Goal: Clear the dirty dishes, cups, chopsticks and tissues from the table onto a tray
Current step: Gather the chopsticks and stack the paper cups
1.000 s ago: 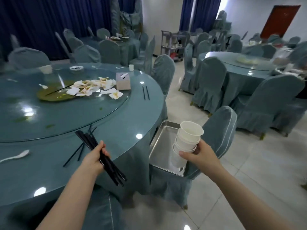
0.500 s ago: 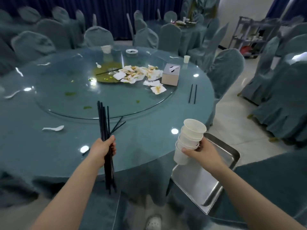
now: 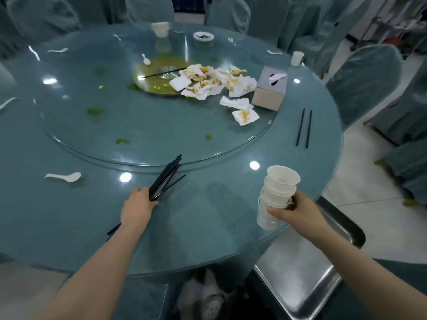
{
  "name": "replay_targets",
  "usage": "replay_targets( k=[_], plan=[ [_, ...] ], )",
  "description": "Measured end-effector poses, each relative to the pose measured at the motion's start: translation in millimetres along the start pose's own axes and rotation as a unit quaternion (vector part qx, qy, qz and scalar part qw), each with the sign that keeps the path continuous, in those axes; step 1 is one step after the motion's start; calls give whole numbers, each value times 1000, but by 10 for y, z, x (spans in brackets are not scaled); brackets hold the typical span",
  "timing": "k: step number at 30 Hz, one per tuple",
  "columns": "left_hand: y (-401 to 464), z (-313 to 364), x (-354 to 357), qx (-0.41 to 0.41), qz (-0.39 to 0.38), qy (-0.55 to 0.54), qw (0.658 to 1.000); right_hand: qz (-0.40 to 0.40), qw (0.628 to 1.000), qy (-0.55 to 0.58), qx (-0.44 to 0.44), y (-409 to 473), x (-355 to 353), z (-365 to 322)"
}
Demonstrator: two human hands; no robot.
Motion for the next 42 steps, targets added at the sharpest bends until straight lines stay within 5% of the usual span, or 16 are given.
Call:
replay_targets(
  k=[15, 21, 26, 33, 42],
  plan=[
    [91, 166, 242, -2, -83, 42, 996, -35, 998, 43, 22, 363, 240, 115],
    [56, 866, 183, -7, -163, -181, 970, -9, 997, 74, 21, 293, -17, 134],
    [-148, 1590, 17, -92, -214, -392, 890, 38, 995, 89, 5, 218, -489, 52],
    [-695, 2465, 8, -196, -327, -566, 731, 97, 987, 129, -4, 23, -1226, 105],
    [-1514, 3632, 22, -189, -405, -634, 631, 171, 977, 128, -25, -406, -2443, 319]
  ],
)
Point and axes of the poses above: each hand's wrist, its own y-axis towards the middle knuckle, its own x-axis out of the palm, z = x × y, the point moved 10 cm from there along y, towards the middle knuckle, and after that the axes turned 12 degrees about z, right-handed, at the moved point
